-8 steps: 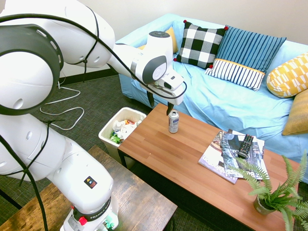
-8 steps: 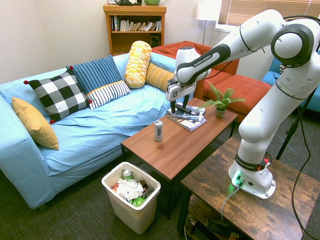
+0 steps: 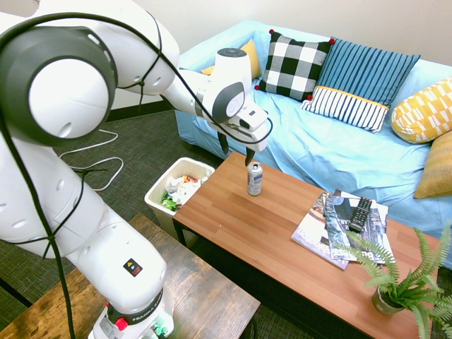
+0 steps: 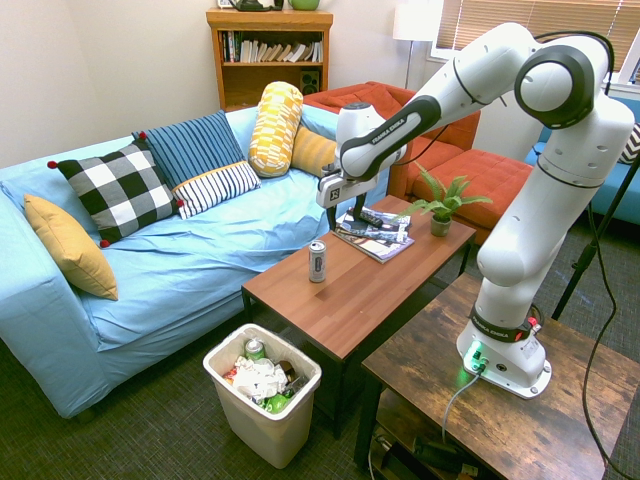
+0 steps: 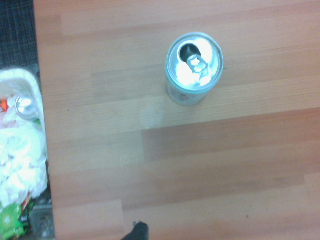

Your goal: Throw the can in the trash bin

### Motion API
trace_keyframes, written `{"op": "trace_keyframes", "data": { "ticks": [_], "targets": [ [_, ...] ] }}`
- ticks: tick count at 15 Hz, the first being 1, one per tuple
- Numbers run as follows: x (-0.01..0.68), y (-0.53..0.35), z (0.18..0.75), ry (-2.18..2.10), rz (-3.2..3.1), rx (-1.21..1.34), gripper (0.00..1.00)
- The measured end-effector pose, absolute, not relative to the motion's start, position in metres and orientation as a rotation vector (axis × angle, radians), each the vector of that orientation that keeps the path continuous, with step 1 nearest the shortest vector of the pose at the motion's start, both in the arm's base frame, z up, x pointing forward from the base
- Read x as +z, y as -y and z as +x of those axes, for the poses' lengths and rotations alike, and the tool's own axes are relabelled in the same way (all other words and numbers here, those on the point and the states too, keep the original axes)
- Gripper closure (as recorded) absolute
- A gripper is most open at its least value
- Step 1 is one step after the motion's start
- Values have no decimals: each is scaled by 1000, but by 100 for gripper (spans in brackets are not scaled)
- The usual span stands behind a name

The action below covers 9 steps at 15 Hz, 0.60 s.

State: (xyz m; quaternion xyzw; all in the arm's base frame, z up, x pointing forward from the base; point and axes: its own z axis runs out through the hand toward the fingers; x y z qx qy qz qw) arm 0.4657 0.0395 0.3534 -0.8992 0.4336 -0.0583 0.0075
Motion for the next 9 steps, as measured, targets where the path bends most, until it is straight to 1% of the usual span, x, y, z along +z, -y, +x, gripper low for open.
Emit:
{"op": "trace_keyframes", "data": {
  "ticks": [5, 9],
  "targets": [
    [304, -43, 517, -1466, -2746, -219, 0],
    [263, -45, 546, -1562, -2704, -210, 0]
  ]
}}
